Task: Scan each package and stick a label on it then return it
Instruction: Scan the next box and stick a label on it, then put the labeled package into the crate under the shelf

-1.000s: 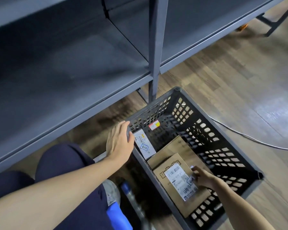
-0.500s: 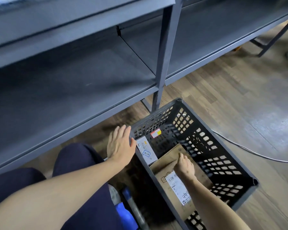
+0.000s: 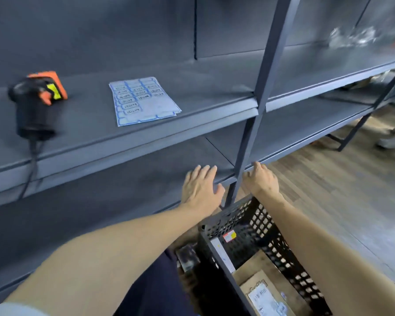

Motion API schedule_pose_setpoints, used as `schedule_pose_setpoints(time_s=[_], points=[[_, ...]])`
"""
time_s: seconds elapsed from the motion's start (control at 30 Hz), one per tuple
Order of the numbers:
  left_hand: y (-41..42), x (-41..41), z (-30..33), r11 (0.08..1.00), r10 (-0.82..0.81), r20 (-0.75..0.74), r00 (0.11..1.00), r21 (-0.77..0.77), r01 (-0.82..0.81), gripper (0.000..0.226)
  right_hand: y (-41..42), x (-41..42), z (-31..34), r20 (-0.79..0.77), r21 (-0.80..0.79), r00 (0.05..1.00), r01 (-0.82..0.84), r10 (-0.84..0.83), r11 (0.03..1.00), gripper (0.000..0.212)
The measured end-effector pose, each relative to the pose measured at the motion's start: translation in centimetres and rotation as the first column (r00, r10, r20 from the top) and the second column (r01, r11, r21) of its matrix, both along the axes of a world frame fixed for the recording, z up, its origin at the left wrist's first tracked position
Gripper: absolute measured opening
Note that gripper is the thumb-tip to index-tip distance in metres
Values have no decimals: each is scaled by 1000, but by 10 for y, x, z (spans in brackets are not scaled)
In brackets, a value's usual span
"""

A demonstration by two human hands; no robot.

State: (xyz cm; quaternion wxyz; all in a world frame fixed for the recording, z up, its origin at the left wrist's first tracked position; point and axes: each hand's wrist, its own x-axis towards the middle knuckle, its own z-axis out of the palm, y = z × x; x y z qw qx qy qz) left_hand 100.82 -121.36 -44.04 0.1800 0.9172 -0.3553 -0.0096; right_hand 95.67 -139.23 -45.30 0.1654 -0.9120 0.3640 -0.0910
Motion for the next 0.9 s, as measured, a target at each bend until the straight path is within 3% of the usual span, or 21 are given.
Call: schedule_pose_setpoints(time_s=[0.27,0.43,0.63,0.9], points=[[58,23,131,984,24,245,969,-179,21,53,49,19,163,190,-127,978,107,-81,986,38],[120,51,187,977,167,318,933,-179,-114,51,123,60,220,269,-197,944,-142,193,970,41],[205,79,208,928,372,307,876,-146,-343,48,209,106,234,129,-188,861,-466,493,864,53],[295,90,207,822,557,307,772,-76,-564,50,305,134,238,85,-240,723,-653,685,719,48]])
